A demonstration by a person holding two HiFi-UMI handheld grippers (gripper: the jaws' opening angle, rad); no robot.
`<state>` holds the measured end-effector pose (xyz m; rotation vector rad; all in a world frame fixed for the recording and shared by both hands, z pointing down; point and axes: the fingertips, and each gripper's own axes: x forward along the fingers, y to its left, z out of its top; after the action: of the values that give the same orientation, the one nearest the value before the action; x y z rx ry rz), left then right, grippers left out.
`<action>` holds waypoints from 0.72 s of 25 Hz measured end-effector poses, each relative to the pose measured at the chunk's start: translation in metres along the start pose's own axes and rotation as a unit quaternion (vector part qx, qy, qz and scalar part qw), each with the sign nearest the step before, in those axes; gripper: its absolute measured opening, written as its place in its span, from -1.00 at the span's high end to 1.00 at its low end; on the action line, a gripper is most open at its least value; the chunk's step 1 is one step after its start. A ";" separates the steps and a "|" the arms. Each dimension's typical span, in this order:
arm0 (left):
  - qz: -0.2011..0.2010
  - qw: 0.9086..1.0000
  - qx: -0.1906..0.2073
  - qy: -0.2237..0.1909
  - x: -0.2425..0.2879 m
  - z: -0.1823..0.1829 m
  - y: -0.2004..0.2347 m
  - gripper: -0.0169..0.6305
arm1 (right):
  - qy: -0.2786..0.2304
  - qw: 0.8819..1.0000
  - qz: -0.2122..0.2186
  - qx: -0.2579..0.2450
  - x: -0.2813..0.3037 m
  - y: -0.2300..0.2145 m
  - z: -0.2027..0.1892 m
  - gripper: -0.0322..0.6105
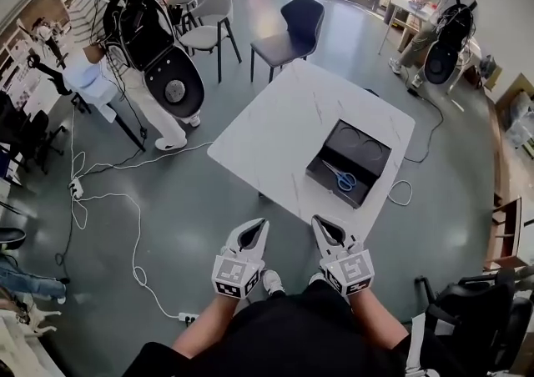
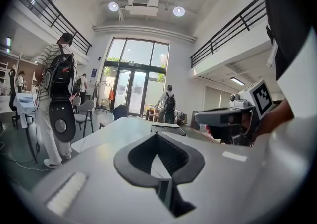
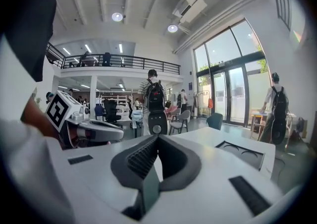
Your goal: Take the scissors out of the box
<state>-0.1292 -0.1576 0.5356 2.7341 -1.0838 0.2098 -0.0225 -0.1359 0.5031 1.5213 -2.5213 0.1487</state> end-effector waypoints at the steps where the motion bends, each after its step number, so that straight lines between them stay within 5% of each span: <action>1: -0.003 1.000 -0.002 0.001 0.003 -0.001 -0.001 0.92 | 0.003 1.000 -0.006 0.001 -0.002 -0.004 -0.002 0.88; 8: -0.030 1.000 -0.001 0.011 0.037 -0.003 -0.015 0.92 | 0.017 0.998 -0.053 0.012 -0.011 -0.056 -0.015 0.88; 18: -0.039 0.999 0.013 0.005 0.106 0.018 -0.038 0.92 | 0.025 0.998 -0.057 0.016 -0.010 -0.124 -0.027 0.88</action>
<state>-0.0248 -0.2049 0.5342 2.7878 -0.9765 0.2275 0.0948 -0.1799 0.5258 1.6481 -2.3968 0.2097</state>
